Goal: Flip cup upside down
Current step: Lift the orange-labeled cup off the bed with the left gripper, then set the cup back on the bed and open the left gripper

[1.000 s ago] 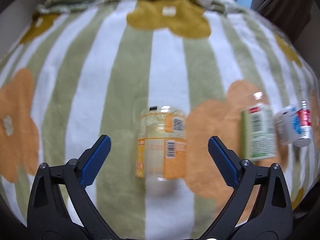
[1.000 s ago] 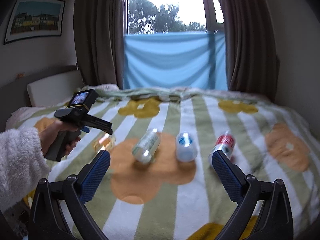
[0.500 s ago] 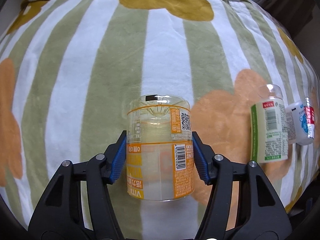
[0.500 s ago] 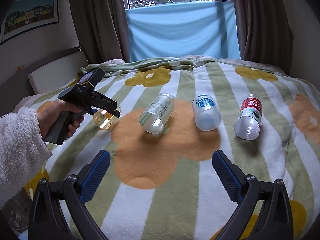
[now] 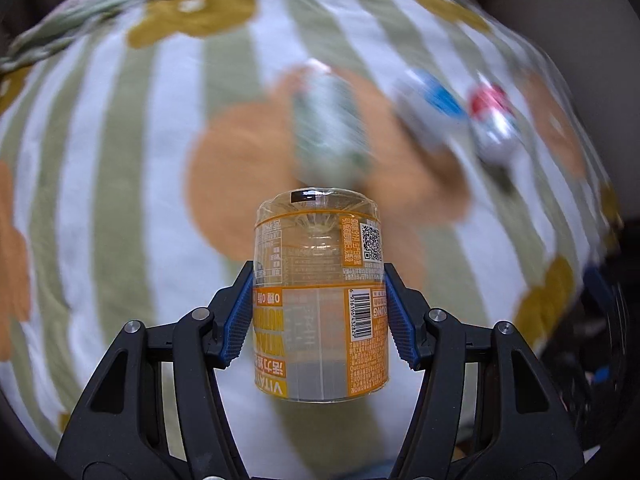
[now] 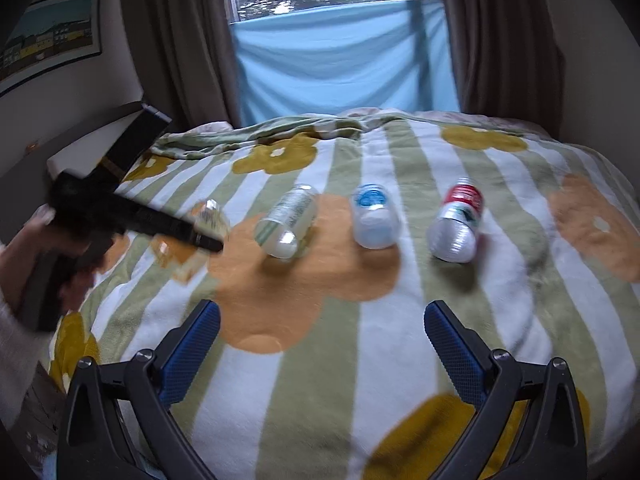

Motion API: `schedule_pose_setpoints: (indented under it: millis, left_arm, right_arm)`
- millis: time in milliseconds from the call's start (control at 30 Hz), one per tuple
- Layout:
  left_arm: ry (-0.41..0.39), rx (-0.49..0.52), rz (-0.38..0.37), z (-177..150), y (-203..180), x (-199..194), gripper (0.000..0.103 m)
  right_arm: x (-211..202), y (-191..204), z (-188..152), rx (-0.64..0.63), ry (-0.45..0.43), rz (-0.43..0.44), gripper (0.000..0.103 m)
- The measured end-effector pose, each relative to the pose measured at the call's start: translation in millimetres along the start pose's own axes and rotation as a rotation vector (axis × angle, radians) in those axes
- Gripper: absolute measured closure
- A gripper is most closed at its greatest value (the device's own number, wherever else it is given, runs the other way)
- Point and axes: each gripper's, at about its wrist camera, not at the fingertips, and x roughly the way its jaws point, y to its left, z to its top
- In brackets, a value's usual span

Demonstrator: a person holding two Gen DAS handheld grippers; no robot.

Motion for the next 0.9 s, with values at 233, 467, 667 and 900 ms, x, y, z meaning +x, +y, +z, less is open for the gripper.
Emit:
schedule_pose_setpoints:
  millis: [233, 467, 667, 900]
  left_arm:
    - [0.109, 0.048, -0.008, -29.5, -48.0, 39.0, 0.046]
    - [0.148, 0.039, 0.012, -33.2, -51.1, 57.1, 0.046]
    - [0.156, 0.061, 0.047, -33.3, -53.2, 57.3, 0.042]
    - [0.053, 0.112, 0.127, -41.5, -65.3, 25.8, 0.006]
  right_arm:
    - [-22.1, -13.0, -7.4, 0.009, 0.02, -0.039, 0.001]
    - [-36.6, -26.8, -8.2, 0.036, -0.01, -0.072, 0.001]
    - [-37.7, -30.4, -9.9, 0.054, -0.008, -0.074, 0.001]
    - [-42.2, -29.7, -7.3, 0.055, -0.016, -0.07, 0.001]
